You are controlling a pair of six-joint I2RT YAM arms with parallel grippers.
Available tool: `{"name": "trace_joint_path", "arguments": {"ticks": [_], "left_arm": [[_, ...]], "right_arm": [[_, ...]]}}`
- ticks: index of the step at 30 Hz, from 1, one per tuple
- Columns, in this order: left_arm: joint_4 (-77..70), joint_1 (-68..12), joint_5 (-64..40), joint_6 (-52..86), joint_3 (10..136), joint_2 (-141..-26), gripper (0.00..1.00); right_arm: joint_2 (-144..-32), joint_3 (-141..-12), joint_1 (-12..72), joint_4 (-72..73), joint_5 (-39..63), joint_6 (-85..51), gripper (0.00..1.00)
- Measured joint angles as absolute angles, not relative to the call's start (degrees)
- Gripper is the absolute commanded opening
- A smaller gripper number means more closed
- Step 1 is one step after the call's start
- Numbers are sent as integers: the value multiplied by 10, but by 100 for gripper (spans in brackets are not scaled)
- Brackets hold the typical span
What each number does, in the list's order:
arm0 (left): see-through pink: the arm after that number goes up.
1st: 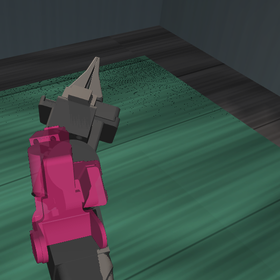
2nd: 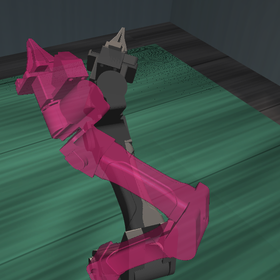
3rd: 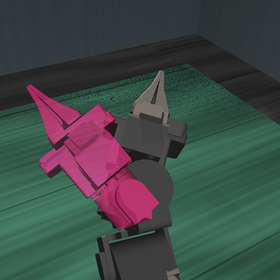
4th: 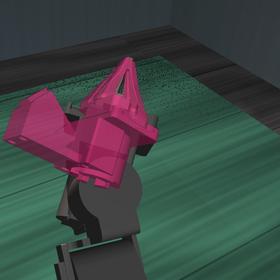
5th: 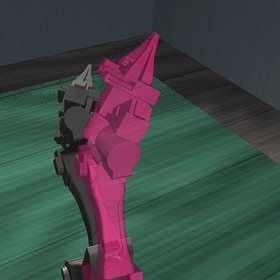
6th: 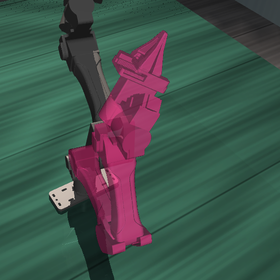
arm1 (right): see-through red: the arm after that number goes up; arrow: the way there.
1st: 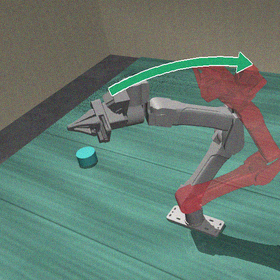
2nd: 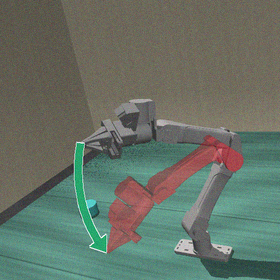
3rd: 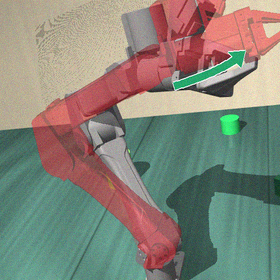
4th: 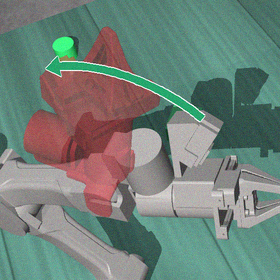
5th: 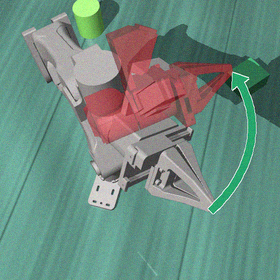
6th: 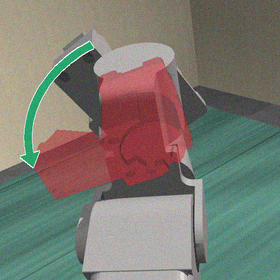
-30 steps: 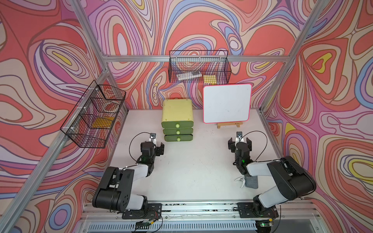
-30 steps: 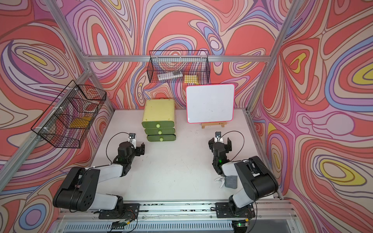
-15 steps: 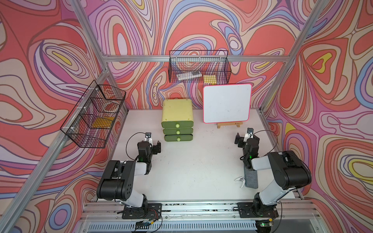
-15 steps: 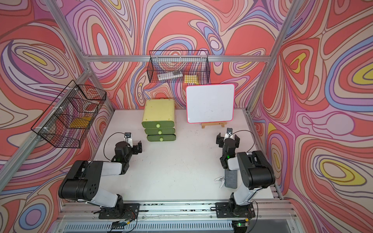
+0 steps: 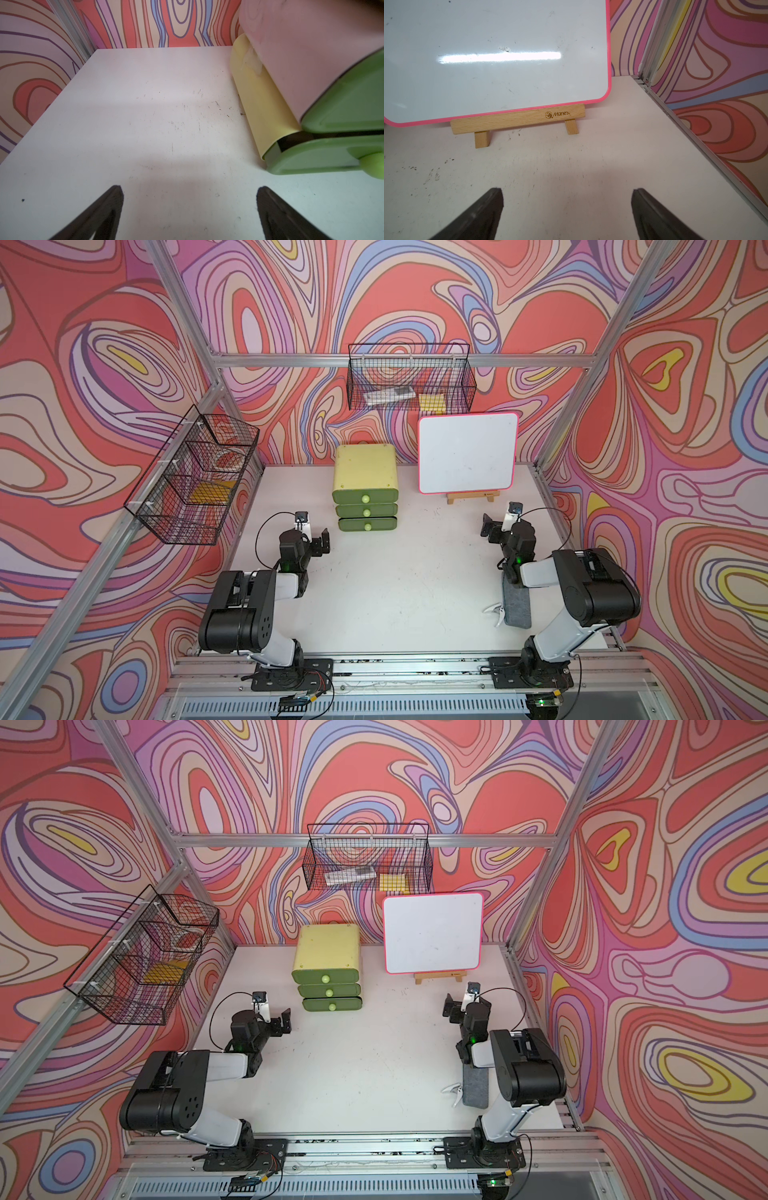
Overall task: Place the plugs into the drawer by color
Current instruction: Reset both arms
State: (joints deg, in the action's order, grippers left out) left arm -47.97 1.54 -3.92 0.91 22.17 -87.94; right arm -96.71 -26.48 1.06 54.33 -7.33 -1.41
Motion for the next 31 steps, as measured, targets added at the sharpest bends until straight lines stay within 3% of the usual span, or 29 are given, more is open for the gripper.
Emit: {"name": "trace_joint_path", "arguments": {"ticks": [31], "left_arm": [[-479, 16, -44, 11, 225, -882, 99]], "right_arm": [[-967, -265, 10, 543, -65, -14, 98]]}}
